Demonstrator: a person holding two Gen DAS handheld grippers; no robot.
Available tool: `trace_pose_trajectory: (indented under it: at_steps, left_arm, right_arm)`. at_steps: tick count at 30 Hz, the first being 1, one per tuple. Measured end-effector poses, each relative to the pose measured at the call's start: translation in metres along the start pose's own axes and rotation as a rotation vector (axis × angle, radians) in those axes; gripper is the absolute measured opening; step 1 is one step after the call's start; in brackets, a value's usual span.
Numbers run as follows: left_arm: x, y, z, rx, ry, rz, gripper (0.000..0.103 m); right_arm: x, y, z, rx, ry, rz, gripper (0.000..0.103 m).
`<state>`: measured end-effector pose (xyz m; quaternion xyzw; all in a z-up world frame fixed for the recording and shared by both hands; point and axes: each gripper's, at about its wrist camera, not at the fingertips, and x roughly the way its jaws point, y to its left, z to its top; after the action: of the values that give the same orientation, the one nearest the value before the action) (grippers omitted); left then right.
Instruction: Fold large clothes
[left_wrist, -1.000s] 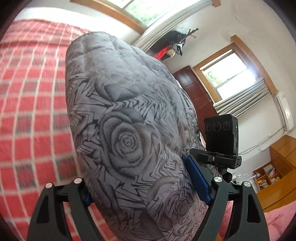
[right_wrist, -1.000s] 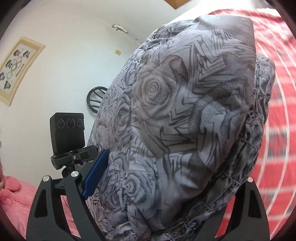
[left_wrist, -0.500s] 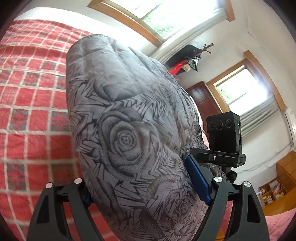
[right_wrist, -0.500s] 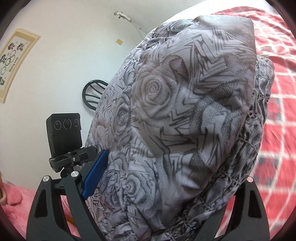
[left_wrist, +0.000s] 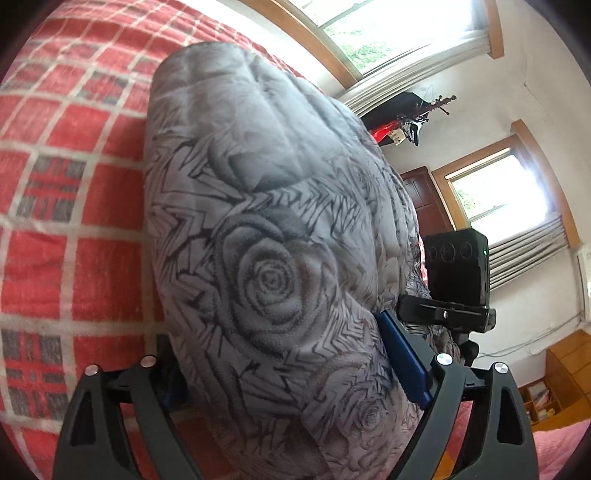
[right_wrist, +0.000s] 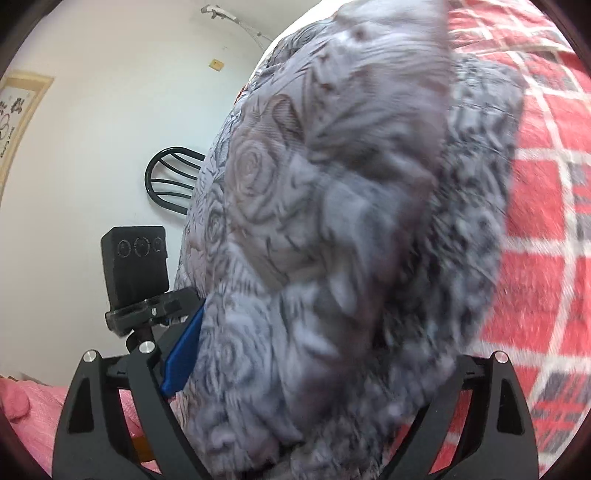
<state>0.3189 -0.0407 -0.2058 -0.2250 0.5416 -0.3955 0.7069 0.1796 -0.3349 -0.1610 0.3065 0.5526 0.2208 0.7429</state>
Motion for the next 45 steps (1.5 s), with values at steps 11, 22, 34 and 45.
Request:
trace_pose_trajectory:
  at_steps: [11, 22, 34, 45]
  left_arm:
    - [-0.043, 0.01, -0.053, 0.012, -0.011, 0.074, 0.091]
    - [-0.058, -0.01, -0.067, -0.015, -0.033, 0.247, 0.091]
    - [-0.094, -0.104, -0.104, 0.076, -0.075, 0.578, 0.094]
    - [-0.127, -0.163, -0.137, 0.159, -0.185, 0.673, 0.095]
  right_arm:
    - [-0.056, -0.034, -0.079, 0.087, -0.08, -0.006, 0.089]
    - [-0.063, -0.003, -0.106, 0.058, -0.09, -0.239, 0.089]
    - [-0.064, 0.113, -0.16, -0.162, -0.104, -0.74, 0.096]
    - [-0.094, 0.149, -0.185, -0.074, -0.159, -0.595, 0.096]
